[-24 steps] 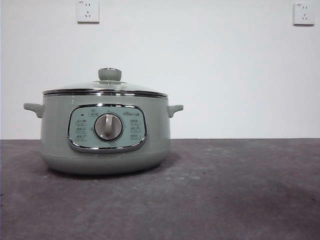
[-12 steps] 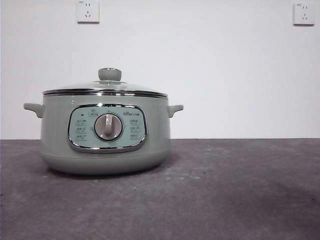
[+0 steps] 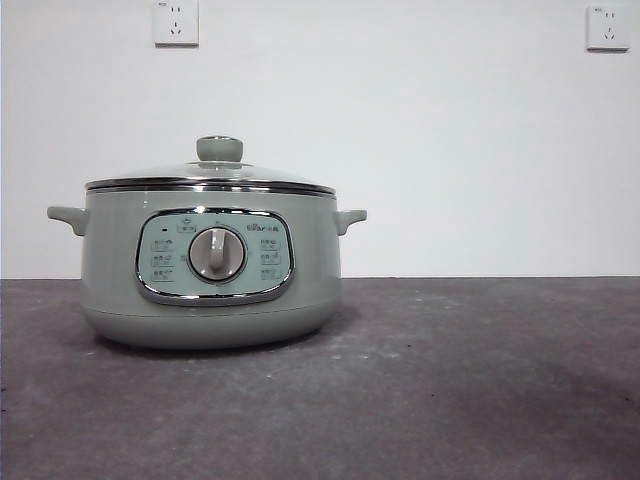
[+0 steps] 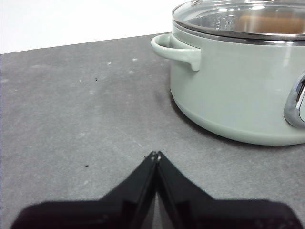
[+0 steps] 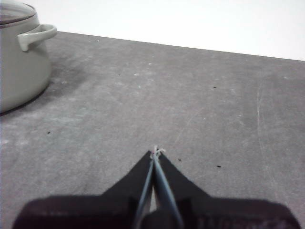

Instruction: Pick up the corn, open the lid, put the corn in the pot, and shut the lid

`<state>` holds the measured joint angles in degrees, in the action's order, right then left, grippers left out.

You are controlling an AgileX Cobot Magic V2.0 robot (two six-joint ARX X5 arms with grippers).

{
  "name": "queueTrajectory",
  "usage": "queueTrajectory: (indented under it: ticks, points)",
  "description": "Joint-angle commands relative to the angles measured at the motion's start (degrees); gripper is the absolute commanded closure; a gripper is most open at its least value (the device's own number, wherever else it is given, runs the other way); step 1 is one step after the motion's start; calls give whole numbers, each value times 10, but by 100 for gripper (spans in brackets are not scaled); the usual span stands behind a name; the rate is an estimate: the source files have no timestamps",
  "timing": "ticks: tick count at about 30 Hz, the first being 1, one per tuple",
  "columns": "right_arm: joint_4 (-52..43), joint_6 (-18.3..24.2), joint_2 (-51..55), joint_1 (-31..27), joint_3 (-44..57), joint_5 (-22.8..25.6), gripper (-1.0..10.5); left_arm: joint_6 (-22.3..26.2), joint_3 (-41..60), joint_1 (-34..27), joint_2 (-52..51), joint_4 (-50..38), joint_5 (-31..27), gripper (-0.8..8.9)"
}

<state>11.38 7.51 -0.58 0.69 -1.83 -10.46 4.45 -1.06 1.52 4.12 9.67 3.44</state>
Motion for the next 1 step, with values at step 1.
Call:
queueTrajectory:
  ticks: [1]
  points:
    - [-4, 0, 0, 0, 5, 0, 946, -3, 6, -2, 0, -2, 0, 814]
